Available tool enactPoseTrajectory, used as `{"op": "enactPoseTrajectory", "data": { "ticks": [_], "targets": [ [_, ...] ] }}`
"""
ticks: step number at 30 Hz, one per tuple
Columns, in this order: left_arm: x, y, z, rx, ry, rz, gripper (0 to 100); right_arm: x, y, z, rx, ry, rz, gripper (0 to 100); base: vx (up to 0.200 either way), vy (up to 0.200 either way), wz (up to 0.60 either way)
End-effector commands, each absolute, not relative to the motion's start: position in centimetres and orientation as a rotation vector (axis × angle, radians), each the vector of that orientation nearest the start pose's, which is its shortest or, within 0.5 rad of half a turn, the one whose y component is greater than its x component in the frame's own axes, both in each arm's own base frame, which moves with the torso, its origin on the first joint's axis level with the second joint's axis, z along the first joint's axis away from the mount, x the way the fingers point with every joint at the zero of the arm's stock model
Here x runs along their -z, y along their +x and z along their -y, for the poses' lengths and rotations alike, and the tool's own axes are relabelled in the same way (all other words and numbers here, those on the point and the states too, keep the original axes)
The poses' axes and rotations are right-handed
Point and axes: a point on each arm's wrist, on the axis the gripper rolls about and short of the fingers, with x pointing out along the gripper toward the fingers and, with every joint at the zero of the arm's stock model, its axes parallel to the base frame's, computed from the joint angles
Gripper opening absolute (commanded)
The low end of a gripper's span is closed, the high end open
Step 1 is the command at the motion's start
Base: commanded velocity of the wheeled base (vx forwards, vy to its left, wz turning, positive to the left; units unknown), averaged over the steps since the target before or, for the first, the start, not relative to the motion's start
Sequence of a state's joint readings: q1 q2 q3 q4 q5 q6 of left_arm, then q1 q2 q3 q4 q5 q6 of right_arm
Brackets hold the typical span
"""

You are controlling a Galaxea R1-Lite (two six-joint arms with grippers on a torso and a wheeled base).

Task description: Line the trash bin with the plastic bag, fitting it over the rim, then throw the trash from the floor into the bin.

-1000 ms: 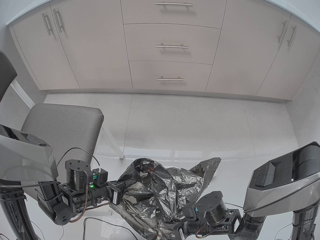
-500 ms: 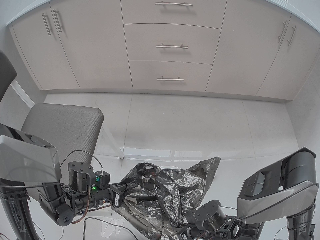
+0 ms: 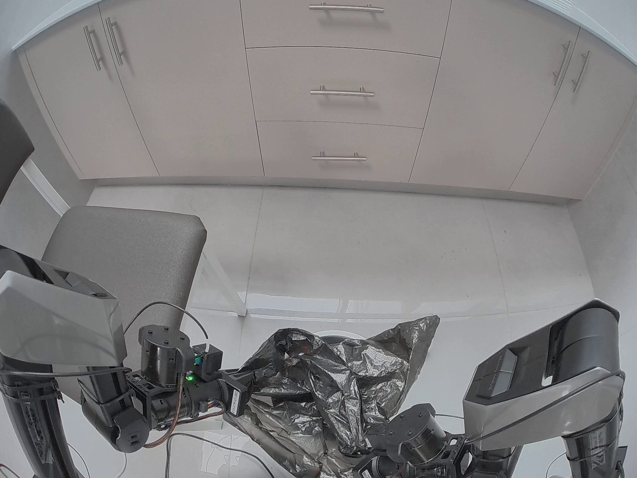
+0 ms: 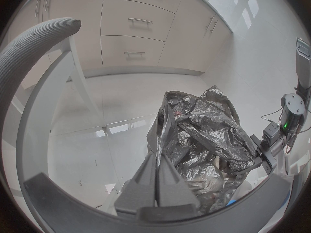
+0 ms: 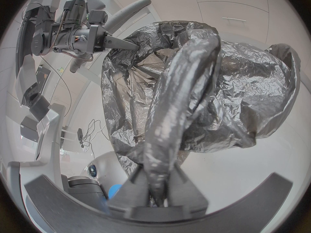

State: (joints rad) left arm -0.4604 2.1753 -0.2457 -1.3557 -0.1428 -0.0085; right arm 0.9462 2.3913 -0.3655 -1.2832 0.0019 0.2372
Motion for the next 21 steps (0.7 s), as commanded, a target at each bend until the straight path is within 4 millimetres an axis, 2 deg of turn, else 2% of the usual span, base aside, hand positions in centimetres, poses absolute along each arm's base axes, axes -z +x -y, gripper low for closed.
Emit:
{"op": "enactPoseTrajectory", "data": {
  "ticks": [1, 10, 14, 20, 21],
  "targets": [
    [-0.1, 23.6, 12.2, 0.586, 0.085, -0.579, 0, 5.7, 16.8, -23.3, -0.808, -0.144, -0.786, 100, 0.000, 0.000, 0.00],
    [-0.1, 23.6, 12.3, 0.590, 0.084, -0.579, 0, 5.4, 16.9, -23.3, -0.808, -0.134, -0.773, 100, 0.000, 0.000, 0.00],
    [-0.1, 23.6, 12.3, 0.590, 0.084, -0.578, 0, 4.7, 16.9, -23.3, -0.809, -0.120, -0.733, 100, 0.000, 0.000, 0.00],
    [-0.2, 23.6, 12.3, 0.591, 0.082, -0.566, 0, -0.5, 18.9, -21.6, -0.714, -0.066, -0.547, 100, 0.000, 0.000, 0.00],
    [-0.2, 23.6, 12.3, 0.591, 0.082, -0.564, 0, -0.6, 19.0, -21.6, -0.712, -0.065, -0.544, 100, 0.000, 0.000, 0.00]
  ]
}}
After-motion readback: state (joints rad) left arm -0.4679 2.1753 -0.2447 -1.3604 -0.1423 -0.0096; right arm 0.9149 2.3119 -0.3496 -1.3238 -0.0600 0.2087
